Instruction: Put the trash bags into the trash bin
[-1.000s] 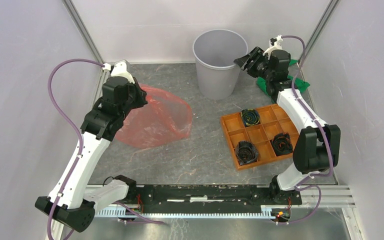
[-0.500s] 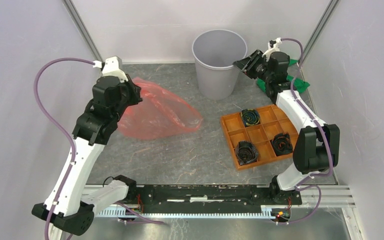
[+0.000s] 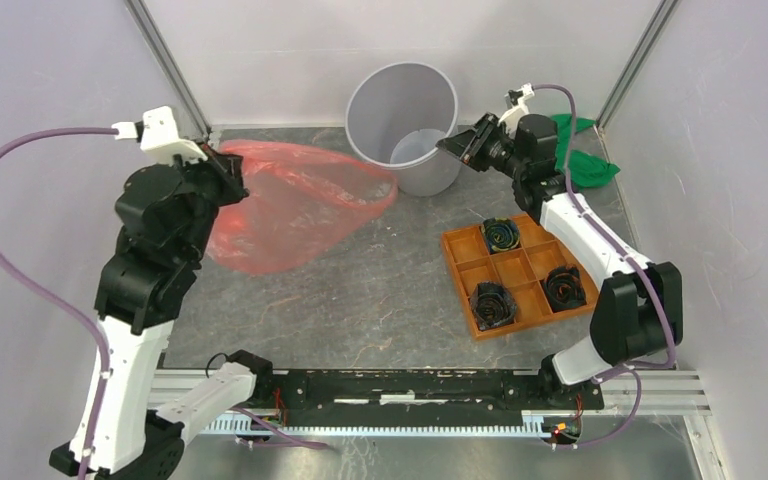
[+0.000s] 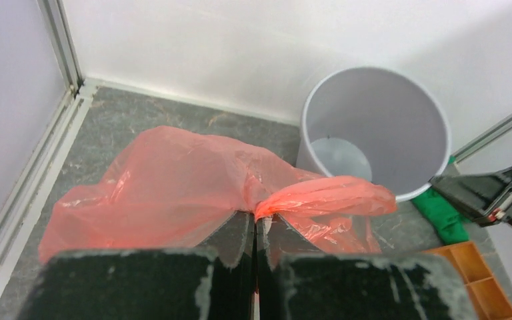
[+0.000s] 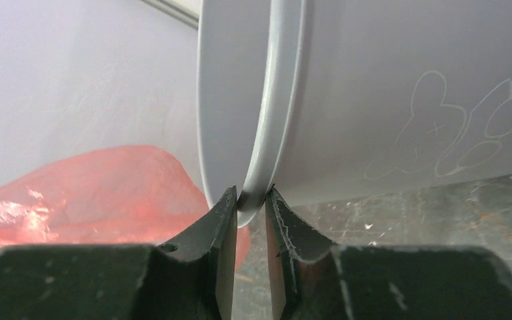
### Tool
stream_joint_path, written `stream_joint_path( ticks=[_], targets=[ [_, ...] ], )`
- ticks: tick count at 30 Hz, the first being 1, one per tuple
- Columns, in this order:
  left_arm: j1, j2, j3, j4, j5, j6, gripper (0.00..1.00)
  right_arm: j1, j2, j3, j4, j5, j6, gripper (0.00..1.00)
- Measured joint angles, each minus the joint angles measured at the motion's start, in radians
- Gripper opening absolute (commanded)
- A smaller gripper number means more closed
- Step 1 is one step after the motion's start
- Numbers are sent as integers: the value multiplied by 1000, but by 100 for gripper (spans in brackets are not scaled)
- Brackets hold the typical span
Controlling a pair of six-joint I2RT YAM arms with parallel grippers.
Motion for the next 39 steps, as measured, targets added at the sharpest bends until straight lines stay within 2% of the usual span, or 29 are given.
stream_joint_path(
  ticks=[2,9,13,23,39],
  targets=[
    [0,-15,23,-2,-2,2,3,12,-13,-12,0,-12,17,0],
    [0,-79,82,-2,-17,4,2,21,-111,-124,51,-68,153,0],
    [0,-100,115,13,-10,3,2,31,-158,-204,146,-108,270,0],
    [0,-50,275,56,74,-3,2,79,-240,-384,302,-181,435,0],
    [0,-41,291,177,143,-92,2,130,-227,-412,562,-270,639,0]
  ],
)
